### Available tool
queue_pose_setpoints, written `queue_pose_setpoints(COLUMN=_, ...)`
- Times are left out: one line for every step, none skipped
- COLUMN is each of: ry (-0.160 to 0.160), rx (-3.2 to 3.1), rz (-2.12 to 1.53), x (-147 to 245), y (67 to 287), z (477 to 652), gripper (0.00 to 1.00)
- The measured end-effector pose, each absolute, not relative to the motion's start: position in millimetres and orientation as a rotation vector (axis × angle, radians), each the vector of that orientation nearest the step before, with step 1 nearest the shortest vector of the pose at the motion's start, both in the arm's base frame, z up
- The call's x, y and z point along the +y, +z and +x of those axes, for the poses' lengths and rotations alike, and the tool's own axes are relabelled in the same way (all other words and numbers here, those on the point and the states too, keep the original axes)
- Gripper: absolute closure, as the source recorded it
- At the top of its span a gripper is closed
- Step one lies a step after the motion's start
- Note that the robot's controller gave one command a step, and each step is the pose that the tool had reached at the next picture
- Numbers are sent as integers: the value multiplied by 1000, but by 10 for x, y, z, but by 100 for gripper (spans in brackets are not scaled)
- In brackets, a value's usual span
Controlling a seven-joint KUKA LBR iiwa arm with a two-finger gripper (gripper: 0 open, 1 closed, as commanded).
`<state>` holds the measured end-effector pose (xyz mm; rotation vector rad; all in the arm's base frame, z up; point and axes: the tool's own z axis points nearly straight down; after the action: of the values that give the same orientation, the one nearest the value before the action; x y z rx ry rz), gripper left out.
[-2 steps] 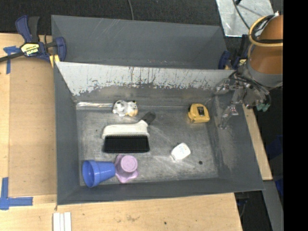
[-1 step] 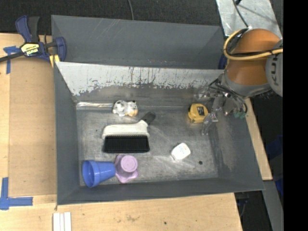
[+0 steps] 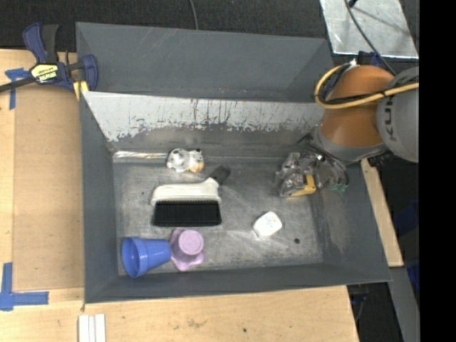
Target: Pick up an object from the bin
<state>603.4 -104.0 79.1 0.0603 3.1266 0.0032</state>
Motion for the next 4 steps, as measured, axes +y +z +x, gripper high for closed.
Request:
queue_pose_setpoints(ry=3, rx=3127, rz=60, x=-1040, y=790, z=6034, gripper=100)
queue_pose_setpoints(ry=7, rx=3145, rz=75, x=-1133, y=1161, z=5963, gripper=100)
queue_pose_setpoints(ry=-4, rx=3127, rz=87, x=-1232, y=1486, z=6056, gripper=100)
queue_pose_setpoints(ry=1, rx=3146, rz=36, x=-1278, y=1792, z=6042, gripper=100)
